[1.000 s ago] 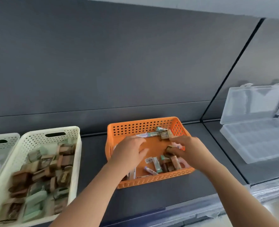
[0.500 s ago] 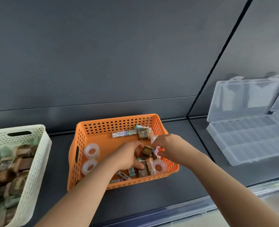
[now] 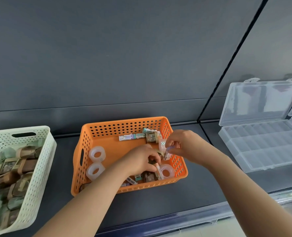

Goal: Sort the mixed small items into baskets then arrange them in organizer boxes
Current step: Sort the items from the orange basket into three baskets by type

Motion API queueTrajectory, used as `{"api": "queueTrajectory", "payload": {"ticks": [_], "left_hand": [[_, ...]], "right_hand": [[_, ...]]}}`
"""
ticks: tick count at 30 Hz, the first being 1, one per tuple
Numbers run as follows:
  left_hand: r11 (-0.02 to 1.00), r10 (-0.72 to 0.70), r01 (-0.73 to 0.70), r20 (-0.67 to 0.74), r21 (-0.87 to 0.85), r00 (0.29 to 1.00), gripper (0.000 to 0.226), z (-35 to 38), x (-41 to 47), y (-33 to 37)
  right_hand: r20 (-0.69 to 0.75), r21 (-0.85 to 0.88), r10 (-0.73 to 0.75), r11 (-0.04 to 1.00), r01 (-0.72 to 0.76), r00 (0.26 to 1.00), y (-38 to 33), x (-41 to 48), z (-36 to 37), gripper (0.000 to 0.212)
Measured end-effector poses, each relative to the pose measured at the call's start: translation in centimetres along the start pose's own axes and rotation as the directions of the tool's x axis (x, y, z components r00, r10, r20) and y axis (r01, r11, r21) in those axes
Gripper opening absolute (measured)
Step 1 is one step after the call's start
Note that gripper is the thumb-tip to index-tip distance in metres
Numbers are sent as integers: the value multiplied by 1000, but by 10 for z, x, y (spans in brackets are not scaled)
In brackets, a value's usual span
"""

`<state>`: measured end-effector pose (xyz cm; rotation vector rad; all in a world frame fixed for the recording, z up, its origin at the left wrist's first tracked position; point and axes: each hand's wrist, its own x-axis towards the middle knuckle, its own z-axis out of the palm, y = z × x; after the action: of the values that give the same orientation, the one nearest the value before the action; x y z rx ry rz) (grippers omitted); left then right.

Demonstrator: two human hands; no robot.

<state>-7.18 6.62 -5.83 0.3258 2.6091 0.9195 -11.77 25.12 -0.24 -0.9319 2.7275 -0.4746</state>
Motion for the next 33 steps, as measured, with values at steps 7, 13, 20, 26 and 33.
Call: {"api": "queueTrajectory", "payload": {"ticks": [7,13,20,26,33], "left_hand": [[906,-149,77,-144,-417,978,15,-38,-45,-26],[848,-332,281,-39,-449,942,16,-46,-67,-41],[939,-344,344,159,31,925,29,-39,-51,-37],[943,-332,329,137,45,933,12,-40,-46,-49],[954,-300,299,-68,-28,951,4,-61,-71,-64]], "right_hand": [[-66,341,18,940,5,998,-10,6,21,6],[97,418,-14,908,-28,995,-34,32,44,17],[248,243,-26,969,-36,968,-43,56,54,36],[330,155,-19,987,-34,944,-46,68,65,40],[401,-69,0,997,30,916,-51,74,74,55]]}}
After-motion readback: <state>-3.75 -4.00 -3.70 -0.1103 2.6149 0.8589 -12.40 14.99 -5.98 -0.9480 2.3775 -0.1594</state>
